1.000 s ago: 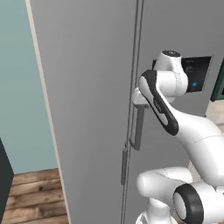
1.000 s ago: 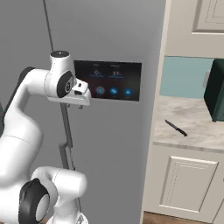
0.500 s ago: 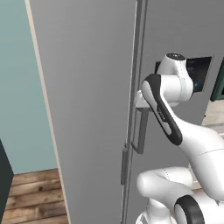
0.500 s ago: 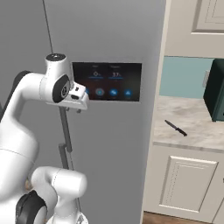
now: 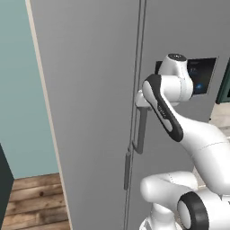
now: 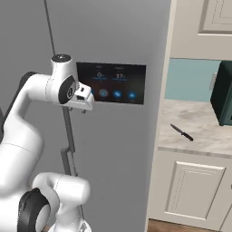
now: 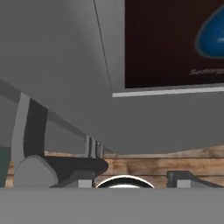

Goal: Retrieve the butter from the fridge and place it on a plate on the dining table. Then retrieve the butter knife by the fridge and place it near the plate.

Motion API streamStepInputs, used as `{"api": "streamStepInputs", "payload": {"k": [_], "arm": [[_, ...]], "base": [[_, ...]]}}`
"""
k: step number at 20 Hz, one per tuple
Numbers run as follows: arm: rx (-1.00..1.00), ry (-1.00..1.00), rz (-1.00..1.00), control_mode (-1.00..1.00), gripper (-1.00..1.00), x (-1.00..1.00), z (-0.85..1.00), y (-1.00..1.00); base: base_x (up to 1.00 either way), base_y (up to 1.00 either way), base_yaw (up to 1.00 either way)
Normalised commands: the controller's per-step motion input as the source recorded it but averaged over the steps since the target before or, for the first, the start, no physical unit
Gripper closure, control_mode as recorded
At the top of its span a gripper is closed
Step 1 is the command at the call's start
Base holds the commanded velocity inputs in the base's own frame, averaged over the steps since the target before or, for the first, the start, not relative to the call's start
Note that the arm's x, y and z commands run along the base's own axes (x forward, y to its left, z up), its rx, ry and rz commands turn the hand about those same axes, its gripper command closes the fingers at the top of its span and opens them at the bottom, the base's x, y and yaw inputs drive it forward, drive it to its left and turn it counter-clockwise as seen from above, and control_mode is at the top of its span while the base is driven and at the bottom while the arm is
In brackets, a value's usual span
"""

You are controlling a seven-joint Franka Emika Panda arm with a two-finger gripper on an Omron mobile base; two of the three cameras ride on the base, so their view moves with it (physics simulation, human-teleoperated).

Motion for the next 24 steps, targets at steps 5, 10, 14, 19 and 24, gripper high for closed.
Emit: {"api": "streamStepInputs", "payload": {"k": [5,10,14,19,24], "arm": [[0.0,0.0,0.0,-1.0,-1.0,0.32,-0.08,0.01],[0.0,-0.01,0.0,-1.0,-1.0,0.01,-0.02,0.0],[0.0,-0.01,0.0,-1.0,-1.0,-0.03,0.0,0.0],[0.0,-0.07,0.0,-1.0,-1.0,-0.13,0.0,0.0],[0.0,-0.04,0.0,-1.0,-1.0,-0.34,0.0,0.0]], "base": [[0.0,0.0,0.0],[0.0,0.0,0.0],[0.0,0.0,0.0],[0.0,0.0,0.0],[0.0,0.0,0.0]]}}
